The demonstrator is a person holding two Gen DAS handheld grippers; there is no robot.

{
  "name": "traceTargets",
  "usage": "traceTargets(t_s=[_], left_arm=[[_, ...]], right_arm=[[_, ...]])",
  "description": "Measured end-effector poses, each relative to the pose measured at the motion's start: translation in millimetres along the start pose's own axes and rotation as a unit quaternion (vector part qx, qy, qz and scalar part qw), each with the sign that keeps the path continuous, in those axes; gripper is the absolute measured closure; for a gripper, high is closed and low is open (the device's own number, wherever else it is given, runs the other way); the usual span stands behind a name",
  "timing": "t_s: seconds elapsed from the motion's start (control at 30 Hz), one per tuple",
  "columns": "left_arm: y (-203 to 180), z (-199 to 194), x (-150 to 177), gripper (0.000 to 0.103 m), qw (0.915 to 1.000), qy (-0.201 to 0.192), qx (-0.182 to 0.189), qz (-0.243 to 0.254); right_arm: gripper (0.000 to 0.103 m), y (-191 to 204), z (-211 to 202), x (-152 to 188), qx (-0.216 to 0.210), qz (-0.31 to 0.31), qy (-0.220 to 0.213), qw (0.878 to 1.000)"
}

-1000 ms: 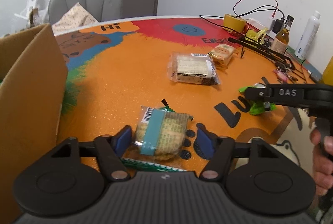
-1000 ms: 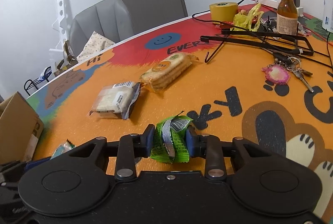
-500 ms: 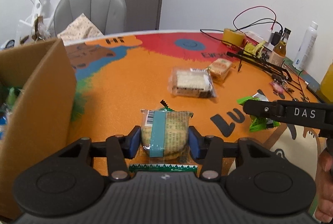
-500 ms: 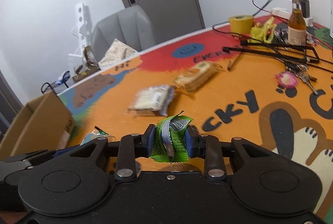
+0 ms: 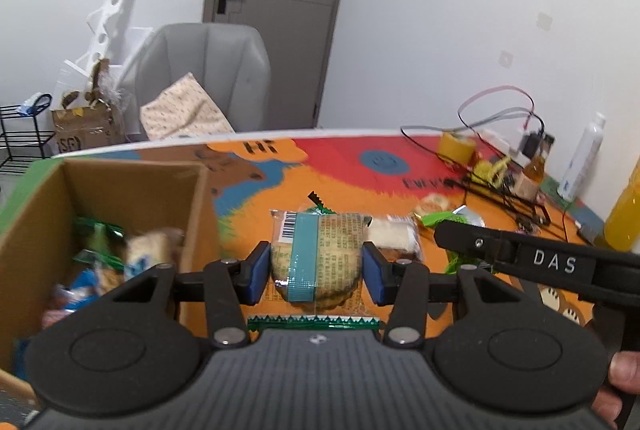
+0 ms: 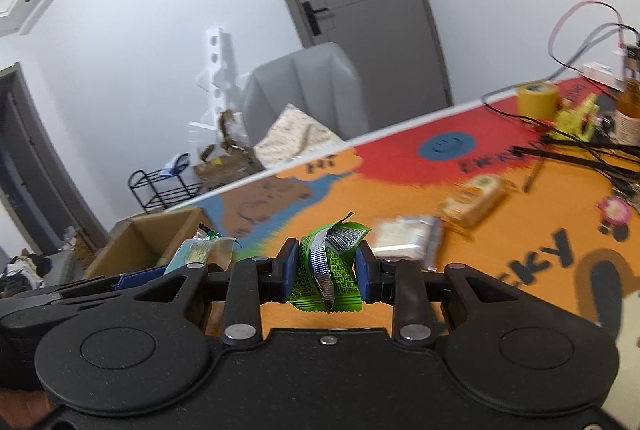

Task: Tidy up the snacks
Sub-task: 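Carry the biscuit pack and green-silver wrapper over the box with both grippers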

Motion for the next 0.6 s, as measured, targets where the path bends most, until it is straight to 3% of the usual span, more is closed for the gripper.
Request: traceTargets(t_s=[0.27,0.6], left_arm=[[47.4,-28.4,-16.9,0.056,0.9988,-0.024,-0.037,-0.021],[108.0,-44.5,-12.2,0.056,0.9953,-0.022,-0.082,-0.047]], right_arm=[[0.075,55.4,10.2,-6.5,-0.049,-0.021,-0.007,0.999],[0.075,107.2,26.4,-2.1,-0.085,-0.039,0.002,0.996]])
Point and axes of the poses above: each gripper's, at about its wrist camera, not at the fingertips, and z roughly the way its jaws point, y to its left, x to its underside, the point moved 10 cm from there along z, roughly the way its jaws point, and after that the axes turned 4 degrees about -y, right-handed, at the moved point
